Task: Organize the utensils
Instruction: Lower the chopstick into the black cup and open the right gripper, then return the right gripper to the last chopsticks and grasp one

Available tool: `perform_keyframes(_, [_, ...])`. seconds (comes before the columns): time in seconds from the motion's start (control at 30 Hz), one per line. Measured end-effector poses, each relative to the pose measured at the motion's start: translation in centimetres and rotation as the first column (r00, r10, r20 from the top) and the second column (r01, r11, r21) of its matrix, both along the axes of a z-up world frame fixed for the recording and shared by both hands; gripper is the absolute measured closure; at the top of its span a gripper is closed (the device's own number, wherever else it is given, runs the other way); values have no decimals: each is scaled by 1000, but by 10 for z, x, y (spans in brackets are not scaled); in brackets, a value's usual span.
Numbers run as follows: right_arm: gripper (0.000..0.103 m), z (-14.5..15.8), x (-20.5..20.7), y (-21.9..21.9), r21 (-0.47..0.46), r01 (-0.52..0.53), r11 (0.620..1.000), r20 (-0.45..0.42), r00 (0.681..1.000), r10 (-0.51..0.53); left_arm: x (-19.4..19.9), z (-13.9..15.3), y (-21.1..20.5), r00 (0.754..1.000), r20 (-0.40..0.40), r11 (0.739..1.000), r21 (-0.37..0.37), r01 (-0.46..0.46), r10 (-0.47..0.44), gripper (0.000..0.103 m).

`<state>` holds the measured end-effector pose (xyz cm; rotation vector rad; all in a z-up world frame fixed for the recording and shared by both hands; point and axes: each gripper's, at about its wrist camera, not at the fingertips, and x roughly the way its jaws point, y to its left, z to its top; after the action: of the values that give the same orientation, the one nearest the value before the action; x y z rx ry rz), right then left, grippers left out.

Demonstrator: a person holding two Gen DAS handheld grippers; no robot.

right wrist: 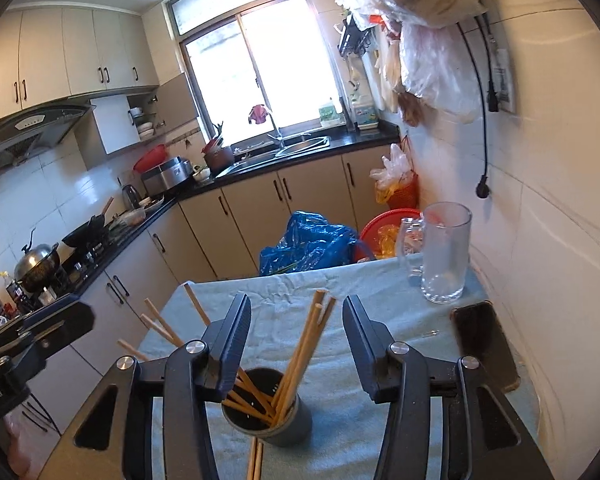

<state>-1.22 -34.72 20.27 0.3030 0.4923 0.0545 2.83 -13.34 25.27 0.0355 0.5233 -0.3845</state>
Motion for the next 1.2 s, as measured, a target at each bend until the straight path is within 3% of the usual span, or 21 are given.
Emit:
perform_keyframes(0.13, [43,4,-29,-5,-17,11,1000,-10,1000,-11,-29,7,18,1000,16,1000,-26,-11,12,52])
perform_keyframes(0.2, [42,3,-43,-6,-36,8,999,-26,1000,-9,-47,8,29,999,32,999,-33,-31,32,43])
perform_keyframes(0.37, [35,-21,-96,-14,-58,28,998,-69,997,-32,-93,1,52,993,67,995,-29,-100,102,34])
perform_keyframes(0.47, [35,-45,-119,-15,-50,7,999,-133,991,-13,-116,-14,65,989,44,990,-36,-139,140,33])
perform_keyframes(0.57, [35,-67,-136,-9,-117,-13,993,-199,980,-11,-137,-38,76,979,23,978,-34,-204,205,32])
perform_keyframes(0.73, [35,-112,-145,39,-178,-207,962,-363,922,132,-154,-89,96,954,-93,957,-18,-289,286,32])
perform_keyframes(0.77, [39,-119,-145,51,-184,-242,953,-382,911,158,-155,-98,99,950,-126,957,-18,-290,285,32])
perform_keyframes(0.83, [56,-137,-143,73,-182,-316,931,-424,879,216,-155,-113,105,945,-177,959,-10,-282,275,32])
perform_keyframes(0.9, [71,-152,-137,90,-165,-355,920,-460,853,247,-156,-122,110,941,-190,959,2,-285,280,32])
perform_keyframes(1.03, [75,-169,-120,106,-142,-367,919,-485,835,259,-150,-139,118,931,-219,955,22,-295,292,32])
perform_keyframes(1.2, [77,-183,-111,122,-148,-386,910,-514,817,262,-132,-158,126,909,-301,953,-7,-303,287,32])
